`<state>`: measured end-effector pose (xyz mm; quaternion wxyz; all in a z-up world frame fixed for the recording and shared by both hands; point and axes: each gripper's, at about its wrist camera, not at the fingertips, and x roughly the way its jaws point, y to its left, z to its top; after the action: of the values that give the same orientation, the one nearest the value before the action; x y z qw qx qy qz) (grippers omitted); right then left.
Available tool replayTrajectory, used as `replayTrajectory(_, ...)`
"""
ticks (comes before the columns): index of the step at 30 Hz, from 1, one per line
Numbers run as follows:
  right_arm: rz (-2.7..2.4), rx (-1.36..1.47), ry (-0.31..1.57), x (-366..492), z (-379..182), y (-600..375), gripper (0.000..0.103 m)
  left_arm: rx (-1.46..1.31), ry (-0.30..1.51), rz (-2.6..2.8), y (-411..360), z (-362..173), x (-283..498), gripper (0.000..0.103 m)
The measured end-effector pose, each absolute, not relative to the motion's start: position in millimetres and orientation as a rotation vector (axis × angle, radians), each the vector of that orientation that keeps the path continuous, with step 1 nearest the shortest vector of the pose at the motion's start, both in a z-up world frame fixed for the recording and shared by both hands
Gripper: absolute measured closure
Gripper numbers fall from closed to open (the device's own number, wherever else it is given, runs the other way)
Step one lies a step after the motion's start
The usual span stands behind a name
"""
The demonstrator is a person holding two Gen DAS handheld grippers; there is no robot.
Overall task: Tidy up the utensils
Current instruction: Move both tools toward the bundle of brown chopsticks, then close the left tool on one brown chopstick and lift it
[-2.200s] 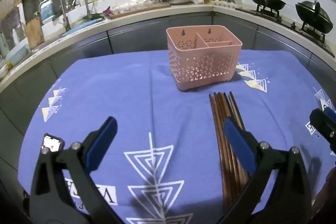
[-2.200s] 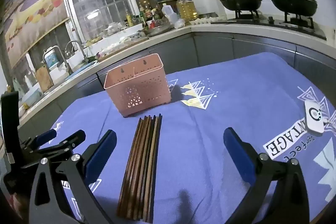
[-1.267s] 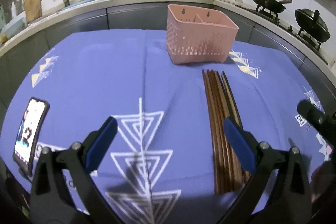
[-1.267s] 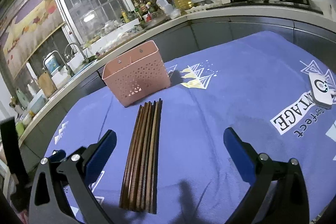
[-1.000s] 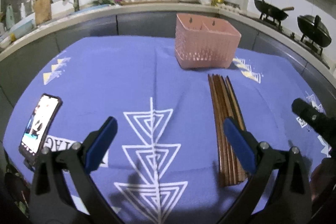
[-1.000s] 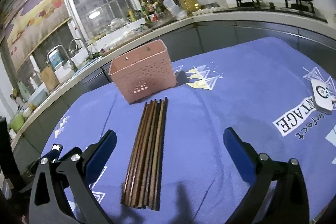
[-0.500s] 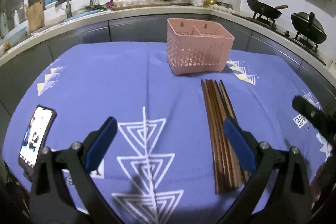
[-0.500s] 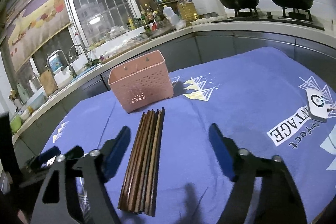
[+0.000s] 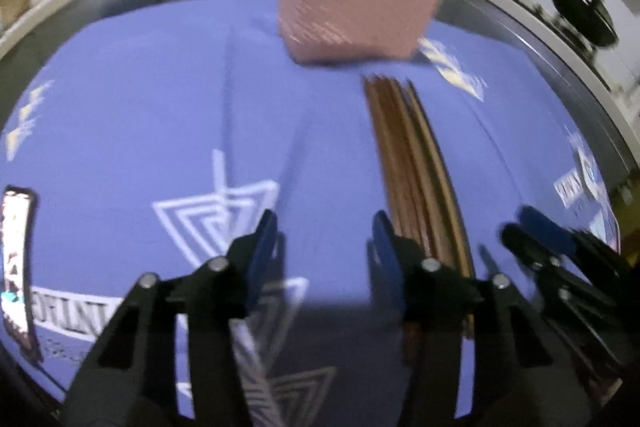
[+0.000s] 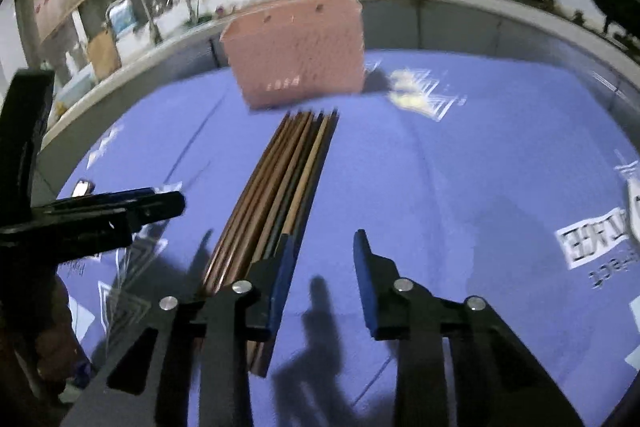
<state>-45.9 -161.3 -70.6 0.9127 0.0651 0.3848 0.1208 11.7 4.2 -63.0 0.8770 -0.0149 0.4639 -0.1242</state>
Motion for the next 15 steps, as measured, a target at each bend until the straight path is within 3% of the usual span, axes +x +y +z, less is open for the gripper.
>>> replayTrajectory(7, 0.293, 0.08, 0.843, -48, -80, -146, 0.073, 0.015, 1.0, -0.305, -16, -81, 13, 0.065)
replayTrajectory(15, 0.264, 0.02, 0.859, -42, -86, -143, 0.073, 0.061, 1.005, -0.29, -23, -79, 15, 0.065)
